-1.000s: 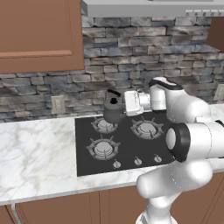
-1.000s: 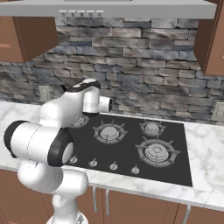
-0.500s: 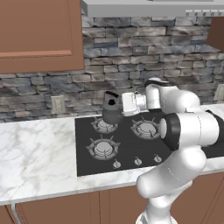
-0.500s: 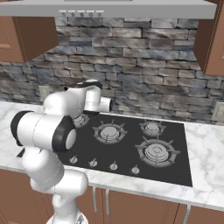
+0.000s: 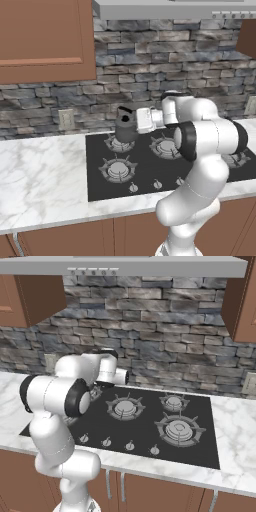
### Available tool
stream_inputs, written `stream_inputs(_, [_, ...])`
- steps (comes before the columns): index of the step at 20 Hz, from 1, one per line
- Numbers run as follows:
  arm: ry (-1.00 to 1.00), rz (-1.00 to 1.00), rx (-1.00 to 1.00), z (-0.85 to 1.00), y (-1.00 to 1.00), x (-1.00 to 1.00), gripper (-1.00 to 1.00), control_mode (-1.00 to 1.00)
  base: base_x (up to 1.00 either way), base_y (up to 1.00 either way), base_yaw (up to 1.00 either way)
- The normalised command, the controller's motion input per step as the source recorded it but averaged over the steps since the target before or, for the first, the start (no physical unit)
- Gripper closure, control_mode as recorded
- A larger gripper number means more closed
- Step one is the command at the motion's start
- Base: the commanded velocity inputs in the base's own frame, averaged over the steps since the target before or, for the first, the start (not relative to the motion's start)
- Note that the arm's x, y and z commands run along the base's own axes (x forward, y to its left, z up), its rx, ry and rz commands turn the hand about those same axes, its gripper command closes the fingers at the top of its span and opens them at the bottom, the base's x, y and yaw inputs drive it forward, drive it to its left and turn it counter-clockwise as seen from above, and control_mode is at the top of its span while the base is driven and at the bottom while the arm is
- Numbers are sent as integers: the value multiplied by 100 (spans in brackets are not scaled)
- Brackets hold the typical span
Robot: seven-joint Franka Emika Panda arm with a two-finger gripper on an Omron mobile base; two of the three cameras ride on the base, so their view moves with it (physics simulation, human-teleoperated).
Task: Pick the kettle from the cabinet and place it on a stove burner. Then pick the pot from the counter and place it on another stove burner. Finally, turn both burners on.
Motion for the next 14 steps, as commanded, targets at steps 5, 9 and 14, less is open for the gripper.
stream_inputs(5, [0, 0, 0, -17, 7, 27, 100, -100, 0, 0, 0])
stream_inputs(9, [0, 0, 0, -13, 7, 28, 100, -100, 0, 0, 0])
stream_inputs(14, [1, 0, 0, -16, 6, 27, 100, -100, 0, 0, 0])
